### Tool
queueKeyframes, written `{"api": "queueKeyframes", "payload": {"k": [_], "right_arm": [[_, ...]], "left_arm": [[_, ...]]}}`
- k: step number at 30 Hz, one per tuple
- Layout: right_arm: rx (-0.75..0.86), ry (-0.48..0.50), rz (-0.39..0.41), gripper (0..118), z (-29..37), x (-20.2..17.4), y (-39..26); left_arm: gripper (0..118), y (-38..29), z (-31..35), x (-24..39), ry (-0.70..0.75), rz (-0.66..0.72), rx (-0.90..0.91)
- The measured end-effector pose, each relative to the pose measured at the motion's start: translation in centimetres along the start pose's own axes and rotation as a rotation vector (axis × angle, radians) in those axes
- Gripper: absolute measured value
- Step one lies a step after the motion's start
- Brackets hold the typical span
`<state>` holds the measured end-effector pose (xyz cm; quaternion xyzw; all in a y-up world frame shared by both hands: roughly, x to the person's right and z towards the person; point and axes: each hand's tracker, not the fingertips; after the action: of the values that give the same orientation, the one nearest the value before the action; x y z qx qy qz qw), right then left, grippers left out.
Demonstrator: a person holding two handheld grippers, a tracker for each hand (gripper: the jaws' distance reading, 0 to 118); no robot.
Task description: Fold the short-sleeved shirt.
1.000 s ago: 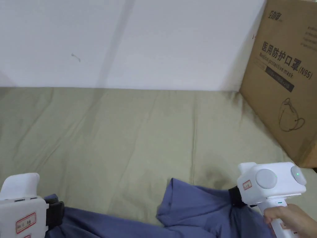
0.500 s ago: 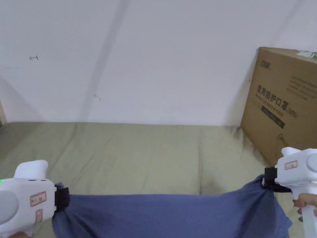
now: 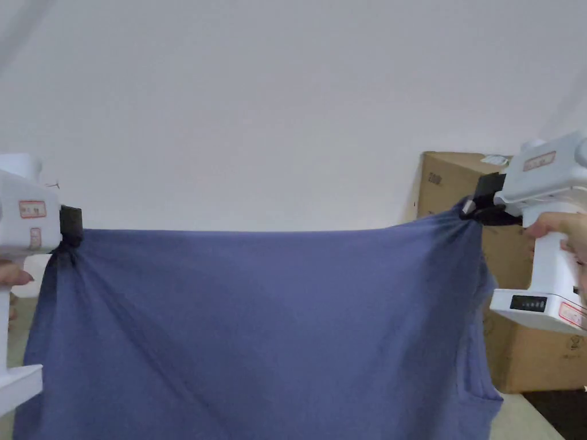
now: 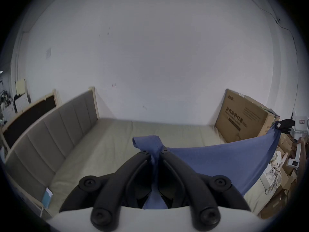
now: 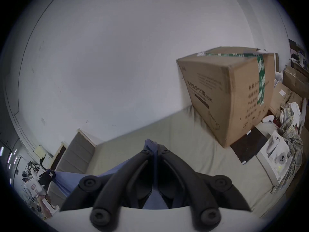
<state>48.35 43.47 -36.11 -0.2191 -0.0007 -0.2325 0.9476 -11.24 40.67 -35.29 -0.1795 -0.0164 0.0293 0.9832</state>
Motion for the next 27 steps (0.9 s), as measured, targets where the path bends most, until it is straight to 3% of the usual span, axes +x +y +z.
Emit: {"api": "queueKeyframes", "payload": {"k": [4,6,11,16,19,23,27], "right_arm": [[0.062,0.008,0.018,4,-1.1,-3.8,4.5],[0.074,0.015,0.022,4,-2.2,-5.7,7.1],[0.118,0.034,0.001,4,-2.7,-10.8,11.4],[0.223,0.008,0.067,4,-1.4,-15.1,13.7],[0.239,0.006,0.094,4,-1.3,-16.2,13.8],[0.223,0.007,0.11,4,-3.5,-15.6,12.8],[0.191,-0.012,0.118,4,-8.7,-13.2,9.9]], "left_arm": [[4,5.8,-1.6,-0.2,0.023,0.001,0.049],[4,8.7,-3.2,-0.3,0.069,-0.066,0.072],[4,14.5,-6.8,-1.1,0.079,0.011,0.094],[4,18.8,-9.1,-0.4,0.147,-0.076,0.179],[4,20.3,-10.1,-0.4,0.145,-0.033,0.202],[4,19.9,-12.4,0.9,0.247,-0.213,0.263],[4,15.2,-16.0,1.0,0.233,-0.189,0.24]]}}
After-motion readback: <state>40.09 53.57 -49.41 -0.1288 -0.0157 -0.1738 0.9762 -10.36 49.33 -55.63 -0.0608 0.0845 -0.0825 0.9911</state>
